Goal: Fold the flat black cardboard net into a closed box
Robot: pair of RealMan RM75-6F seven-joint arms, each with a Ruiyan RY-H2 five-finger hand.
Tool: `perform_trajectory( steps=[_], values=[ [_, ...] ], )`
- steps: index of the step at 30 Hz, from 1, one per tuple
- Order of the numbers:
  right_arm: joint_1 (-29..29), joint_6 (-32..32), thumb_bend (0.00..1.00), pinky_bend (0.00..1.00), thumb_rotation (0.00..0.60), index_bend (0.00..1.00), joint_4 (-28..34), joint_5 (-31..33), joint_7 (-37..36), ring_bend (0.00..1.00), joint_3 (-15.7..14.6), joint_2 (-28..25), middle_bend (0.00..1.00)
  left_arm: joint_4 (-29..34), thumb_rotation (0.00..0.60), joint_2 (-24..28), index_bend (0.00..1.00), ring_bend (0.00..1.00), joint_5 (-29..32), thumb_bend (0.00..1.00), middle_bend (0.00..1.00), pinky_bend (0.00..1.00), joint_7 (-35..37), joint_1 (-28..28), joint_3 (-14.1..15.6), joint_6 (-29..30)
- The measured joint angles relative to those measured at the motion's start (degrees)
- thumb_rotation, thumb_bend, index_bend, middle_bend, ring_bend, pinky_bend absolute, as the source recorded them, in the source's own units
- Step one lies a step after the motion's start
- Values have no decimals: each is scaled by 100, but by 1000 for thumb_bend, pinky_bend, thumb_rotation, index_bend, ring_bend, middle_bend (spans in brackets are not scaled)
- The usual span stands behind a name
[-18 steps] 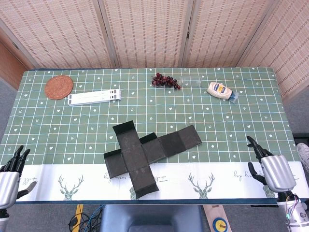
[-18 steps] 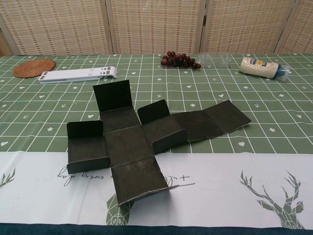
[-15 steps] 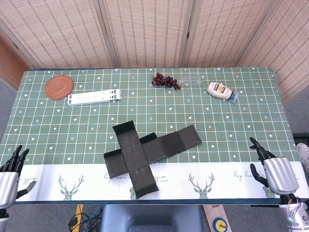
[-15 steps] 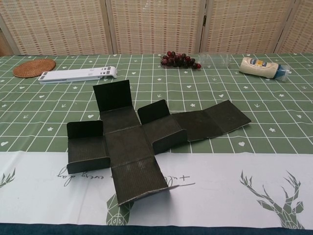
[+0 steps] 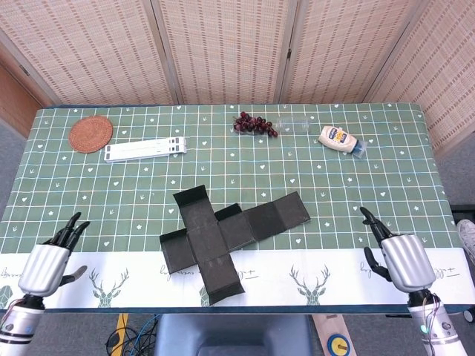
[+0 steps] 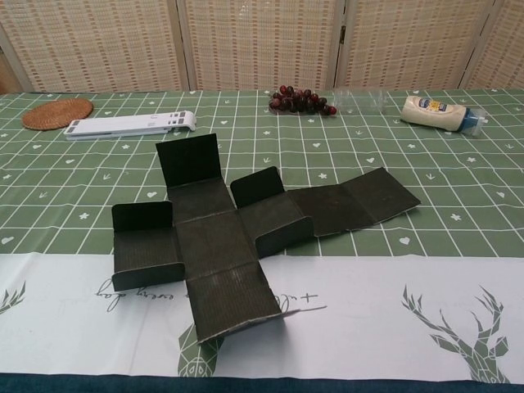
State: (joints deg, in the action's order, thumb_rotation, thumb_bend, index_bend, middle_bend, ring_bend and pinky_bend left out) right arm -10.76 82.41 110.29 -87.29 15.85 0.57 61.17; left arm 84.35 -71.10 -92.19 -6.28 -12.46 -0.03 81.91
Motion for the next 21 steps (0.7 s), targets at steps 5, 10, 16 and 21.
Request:
perform_trajectory(
  steps=[5, 10, 16, 21],
  values=[
    [-332, -560, 519, 956, 600, 32, 207, 570, 542, 841, 240, 241, 281, -415, 600, -358, 48, 493, -132, 103, 13, 773, 136, -473, -64, -561],
    [-722, -1111, 559, 961, 600, 32, 243, 1227, 889, 847, 474, 530, 281, -589, 600, -671, 4, 495, -149, 103, 0, 775, 107, -895, -159, -1051],
    [-1248, -1640, 601, 961, 600, 15, -20, 2239, 1266, 849, 790, 996, 279, -762, 600, -1046, 0, 495, -15, 103, 0, 775, -120, -1218, -231, -1526],
    [-1628, -1951, 613, 961, 600, 0, -400, 3028, 1532, 849, 977, 1290, 266, -992, 600, -1390, 0, 495, 134, 103, 0, 775, -319, -1396, -278, -1742]
  ],
)
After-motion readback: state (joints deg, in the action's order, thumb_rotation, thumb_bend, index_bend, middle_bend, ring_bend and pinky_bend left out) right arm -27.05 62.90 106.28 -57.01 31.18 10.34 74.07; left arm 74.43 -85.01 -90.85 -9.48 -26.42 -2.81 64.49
